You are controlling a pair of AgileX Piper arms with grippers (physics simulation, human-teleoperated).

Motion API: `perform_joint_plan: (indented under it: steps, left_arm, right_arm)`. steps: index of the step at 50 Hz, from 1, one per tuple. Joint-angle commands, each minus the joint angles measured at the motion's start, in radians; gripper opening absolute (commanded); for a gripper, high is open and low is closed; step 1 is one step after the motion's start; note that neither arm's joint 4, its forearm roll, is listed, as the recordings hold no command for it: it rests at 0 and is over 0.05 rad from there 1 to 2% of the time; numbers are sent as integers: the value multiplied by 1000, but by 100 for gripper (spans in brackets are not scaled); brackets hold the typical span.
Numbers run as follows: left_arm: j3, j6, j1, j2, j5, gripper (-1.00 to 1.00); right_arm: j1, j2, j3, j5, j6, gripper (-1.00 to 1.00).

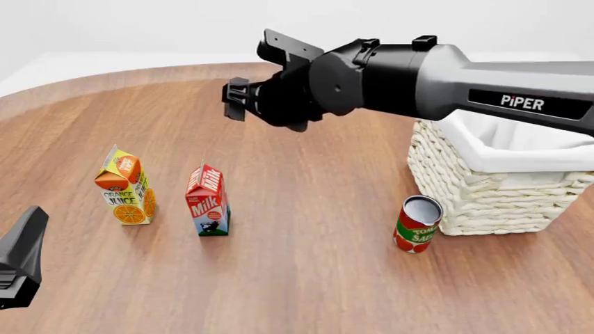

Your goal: Pick the milk and place it in the basket.

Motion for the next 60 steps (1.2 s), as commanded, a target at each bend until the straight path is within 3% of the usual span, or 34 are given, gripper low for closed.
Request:
perform_joint_plan:
  steps: [1, 60]
  left_arm:
    - [0, 0, 0, 0, 0, 100]
    - [0, 0, 0, 0, 0, 100]
  right_arm:
    - [9, 25, -7, -11, 20, 100]
    - [68, 150, -75, -33, 66, 100]
